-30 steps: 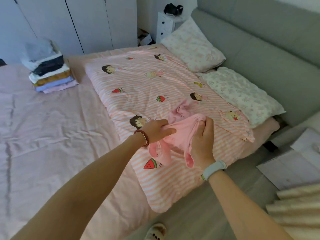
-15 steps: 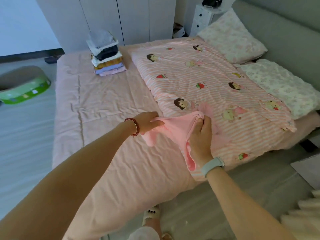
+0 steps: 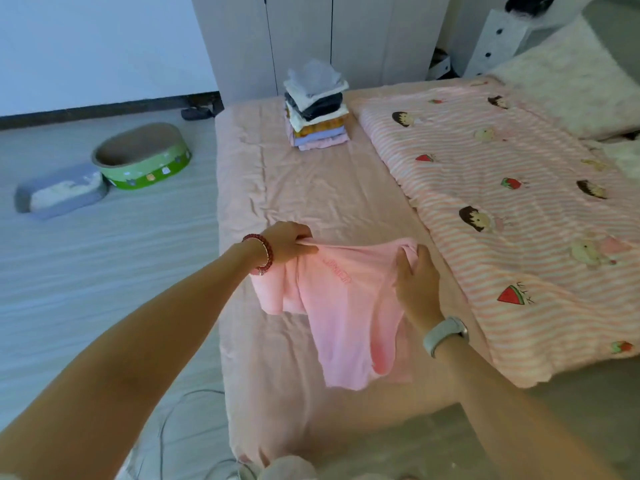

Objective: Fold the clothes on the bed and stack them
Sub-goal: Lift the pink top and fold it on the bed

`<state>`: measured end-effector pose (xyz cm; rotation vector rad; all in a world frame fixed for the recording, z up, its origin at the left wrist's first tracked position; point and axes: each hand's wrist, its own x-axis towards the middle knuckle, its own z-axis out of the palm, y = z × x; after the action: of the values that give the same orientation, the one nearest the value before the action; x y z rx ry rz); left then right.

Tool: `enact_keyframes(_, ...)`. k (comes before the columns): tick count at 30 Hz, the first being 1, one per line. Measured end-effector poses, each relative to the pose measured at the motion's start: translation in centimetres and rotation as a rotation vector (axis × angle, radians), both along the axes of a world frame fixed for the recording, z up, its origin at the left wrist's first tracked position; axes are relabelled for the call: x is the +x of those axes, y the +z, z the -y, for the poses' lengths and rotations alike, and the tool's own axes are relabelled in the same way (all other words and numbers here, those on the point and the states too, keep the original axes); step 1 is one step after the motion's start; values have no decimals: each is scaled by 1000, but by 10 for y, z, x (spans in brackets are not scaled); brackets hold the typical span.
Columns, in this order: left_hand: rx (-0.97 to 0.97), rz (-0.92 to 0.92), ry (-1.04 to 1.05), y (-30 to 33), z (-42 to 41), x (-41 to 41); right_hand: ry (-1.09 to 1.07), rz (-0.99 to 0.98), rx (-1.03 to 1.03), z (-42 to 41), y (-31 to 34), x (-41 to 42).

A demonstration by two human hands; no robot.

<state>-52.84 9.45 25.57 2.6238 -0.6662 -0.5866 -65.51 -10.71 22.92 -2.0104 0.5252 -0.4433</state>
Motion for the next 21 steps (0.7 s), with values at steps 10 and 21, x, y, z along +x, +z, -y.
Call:
enact_keyframes(10, -1, 4, 188, -8, -92, 38, -135, 145, -65, -80, 38, 57)
enact_keyframes(21, 131, 237, -18, 83, -88, 81, -353, 217, -146, -23, 120, 90)
